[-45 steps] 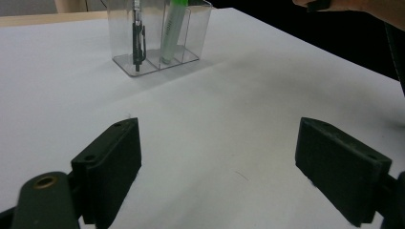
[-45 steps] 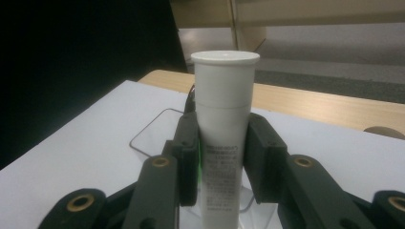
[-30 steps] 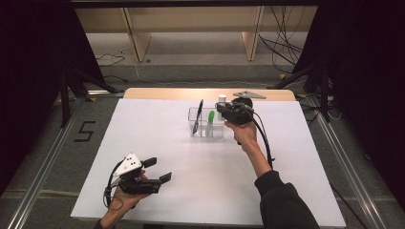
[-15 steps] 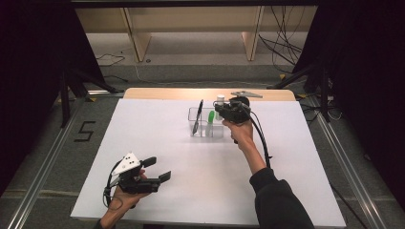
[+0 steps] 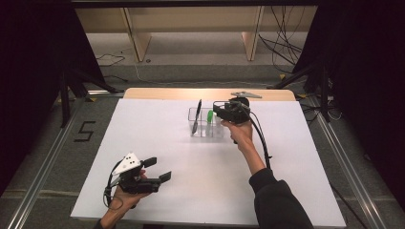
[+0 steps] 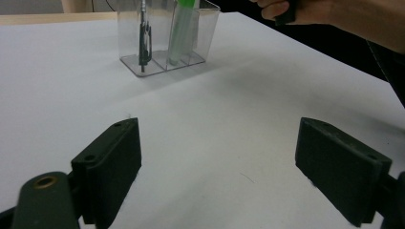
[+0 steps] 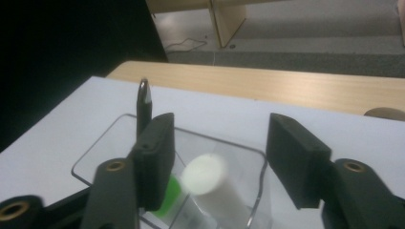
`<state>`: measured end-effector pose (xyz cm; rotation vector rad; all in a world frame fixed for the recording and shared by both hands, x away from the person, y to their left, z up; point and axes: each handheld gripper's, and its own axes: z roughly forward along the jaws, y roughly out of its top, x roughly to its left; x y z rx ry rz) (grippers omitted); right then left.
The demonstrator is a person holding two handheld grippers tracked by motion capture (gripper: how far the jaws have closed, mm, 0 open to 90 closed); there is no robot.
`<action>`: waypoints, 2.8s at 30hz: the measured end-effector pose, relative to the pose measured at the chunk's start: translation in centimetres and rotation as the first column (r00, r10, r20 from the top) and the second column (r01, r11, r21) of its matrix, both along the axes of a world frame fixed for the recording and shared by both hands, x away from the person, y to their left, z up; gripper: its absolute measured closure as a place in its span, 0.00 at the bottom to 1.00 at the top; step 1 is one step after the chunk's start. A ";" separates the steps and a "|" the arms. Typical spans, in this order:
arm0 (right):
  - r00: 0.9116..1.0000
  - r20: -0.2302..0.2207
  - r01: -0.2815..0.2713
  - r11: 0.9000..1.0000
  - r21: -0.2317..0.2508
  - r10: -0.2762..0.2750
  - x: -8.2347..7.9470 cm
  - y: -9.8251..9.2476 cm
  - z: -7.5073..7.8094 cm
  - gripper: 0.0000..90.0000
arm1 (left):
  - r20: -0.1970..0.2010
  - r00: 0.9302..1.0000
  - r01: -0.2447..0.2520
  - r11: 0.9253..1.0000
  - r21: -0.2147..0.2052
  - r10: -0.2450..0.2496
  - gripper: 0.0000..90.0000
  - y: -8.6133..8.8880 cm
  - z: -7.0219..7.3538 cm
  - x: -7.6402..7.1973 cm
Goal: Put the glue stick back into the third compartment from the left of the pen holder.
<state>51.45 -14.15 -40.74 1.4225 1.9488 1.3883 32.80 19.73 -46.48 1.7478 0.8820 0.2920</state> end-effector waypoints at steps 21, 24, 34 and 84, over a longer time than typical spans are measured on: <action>0.991 0.074 -0.116 0.993 0.014 0.114 -6.4 -2.2 1.2 0.34 | 0.006 1.000 0.000 1.000 -0.006 0.001 0.17 -0.1 0.1 0.0; 0.986 0.091 -0.138 0.990 0.000 0.137 -7.6 -2.0 1.0 0.33 | 0.008 1.000 0.004 1.000 -0.006 -0.004 0.17 -0.1 0.1 0.0; 0.976 0.118 -0.181 0.982 -0.048 0.185 -9.7 -1.7 0.7 0.32 | 0.010 1.000 0.005 1.000 -0.009 -0.005 0.17 0.0 0.1 0.0; 0.957 0.160 -0.236 0.971 -0.045 0.240 -18.8 -5.6 -2.5 0.25 | -0.014 0.999 0.040 0.999 -0.012 -0.040 0.17 -0.1 0.0 0.1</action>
